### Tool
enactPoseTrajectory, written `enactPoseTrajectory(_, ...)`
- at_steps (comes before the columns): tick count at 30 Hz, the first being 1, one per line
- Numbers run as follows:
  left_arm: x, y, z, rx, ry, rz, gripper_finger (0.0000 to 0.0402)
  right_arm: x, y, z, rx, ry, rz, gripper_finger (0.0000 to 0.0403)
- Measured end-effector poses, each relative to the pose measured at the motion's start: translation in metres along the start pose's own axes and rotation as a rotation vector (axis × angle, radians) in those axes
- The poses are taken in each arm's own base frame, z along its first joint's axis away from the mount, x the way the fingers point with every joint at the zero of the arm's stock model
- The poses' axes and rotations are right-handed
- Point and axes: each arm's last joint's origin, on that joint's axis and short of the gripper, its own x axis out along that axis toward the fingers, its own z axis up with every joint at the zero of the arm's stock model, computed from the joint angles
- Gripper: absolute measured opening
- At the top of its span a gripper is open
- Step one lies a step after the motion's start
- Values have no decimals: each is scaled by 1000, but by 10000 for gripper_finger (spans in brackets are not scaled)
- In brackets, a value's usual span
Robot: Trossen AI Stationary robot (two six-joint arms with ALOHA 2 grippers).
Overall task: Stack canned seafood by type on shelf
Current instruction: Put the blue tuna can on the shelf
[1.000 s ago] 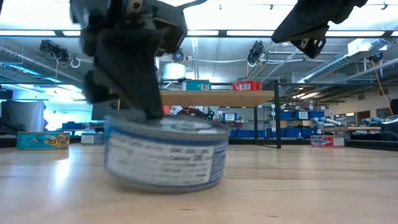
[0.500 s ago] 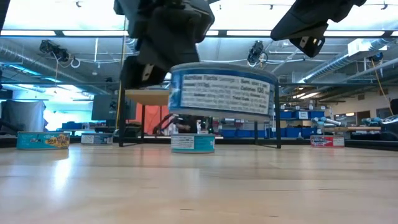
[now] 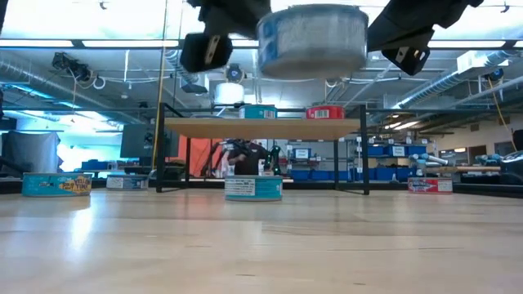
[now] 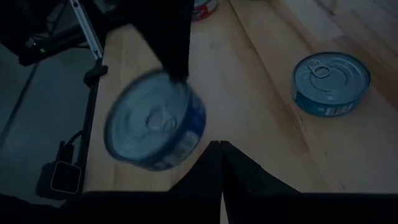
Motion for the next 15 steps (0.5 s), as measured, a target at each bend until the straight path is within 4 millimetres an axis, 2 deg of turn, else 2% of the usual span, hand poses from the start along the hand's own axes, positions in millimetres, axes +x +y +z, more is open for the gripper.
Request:
enactPoseTrajectory(4, -16, -3, 9, -11, -64, -28, 0, 0, 0, 0, 4, 0, 4, 11)
enactPoseTrajectory(8, -24, -4, 15, -21, -96, -56, 0, 0, 1, 0, 15, 0, 10, 11)
enactPoseTrajectory(15, -46, 3, 28, -49, -147, -38, 0, 0, 1, 0, 27, 1, 9, 12)
